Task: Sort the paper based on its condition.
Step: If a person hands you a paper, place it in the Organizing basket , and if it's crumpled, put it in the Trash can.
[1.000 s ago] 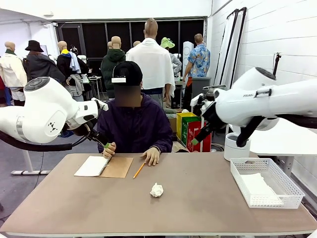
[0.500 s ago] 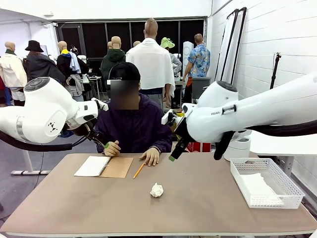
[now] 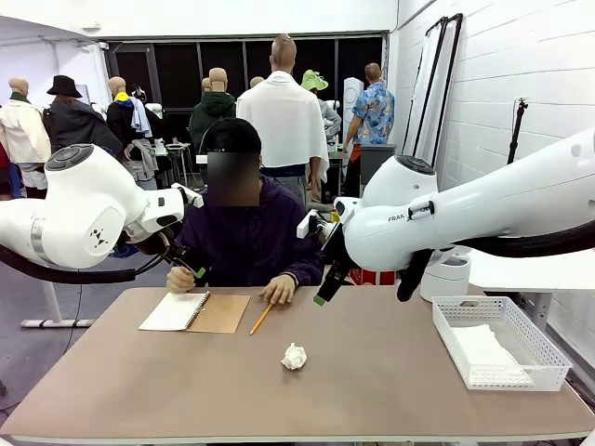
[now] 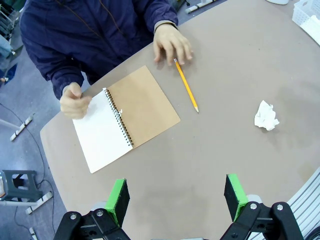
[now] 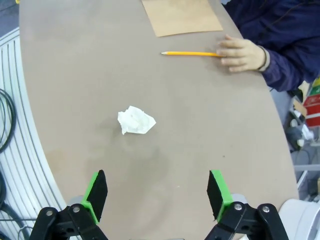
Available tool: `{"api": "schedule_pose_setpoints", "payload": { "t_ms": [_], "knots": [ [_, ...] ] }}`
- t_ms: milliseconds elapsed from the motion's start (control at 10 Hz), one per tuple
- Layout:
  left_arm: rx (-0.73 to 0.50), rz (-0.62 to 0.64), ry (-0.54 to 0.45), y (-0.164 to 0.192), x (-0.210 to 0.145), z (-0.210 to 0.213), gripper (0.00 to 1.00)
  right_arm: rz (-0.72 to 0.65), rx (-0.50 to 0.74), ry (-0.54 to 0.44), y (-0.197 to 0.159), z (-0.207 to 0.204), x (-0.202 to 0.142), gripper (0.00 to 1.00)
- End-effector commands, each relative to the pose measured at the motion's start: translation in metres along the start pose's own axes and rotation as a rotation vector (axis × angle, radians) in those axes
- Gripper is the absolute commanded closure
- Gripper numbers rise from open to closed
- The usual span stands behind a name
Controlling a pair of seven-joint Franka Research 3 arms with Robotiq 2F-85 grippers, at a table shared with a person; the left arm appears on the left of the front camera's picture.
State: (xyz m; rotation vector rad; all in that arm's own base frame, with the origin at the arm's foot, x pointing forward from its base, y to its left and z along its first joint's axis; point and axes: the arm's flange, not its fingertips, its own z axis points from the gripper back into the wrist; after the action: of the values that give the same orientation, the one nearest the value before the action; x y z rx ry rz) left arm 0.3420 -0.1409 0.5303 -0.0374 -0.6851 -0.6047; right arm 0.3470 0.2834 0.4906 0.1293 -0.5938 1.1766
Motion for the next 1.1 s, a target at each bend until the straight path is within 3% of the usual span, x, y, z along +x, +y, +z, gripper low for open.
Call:
{"api": "schedule_pose_setpoints", "payload": {
  "t_ms": [0,300,1000],
  "knots": [
    [0.0,0.001,0.001,0.001,-0.001,0.0,0.0,-0.015,0.008,-0.004,0.001,0.001,-0.004,0.0],
    [0.0,0.001,0.001,0.001,-0.001,0.0,0.0,0.057,0.015,0.045,0.002,-0.036,0.015,0.0],
    [0.0,0.001,0.001,0.001,-0.001,0.0,0.0,0.193,0.201,0.201,0.021,-0.127,0.028,0.0]
  ]
}}
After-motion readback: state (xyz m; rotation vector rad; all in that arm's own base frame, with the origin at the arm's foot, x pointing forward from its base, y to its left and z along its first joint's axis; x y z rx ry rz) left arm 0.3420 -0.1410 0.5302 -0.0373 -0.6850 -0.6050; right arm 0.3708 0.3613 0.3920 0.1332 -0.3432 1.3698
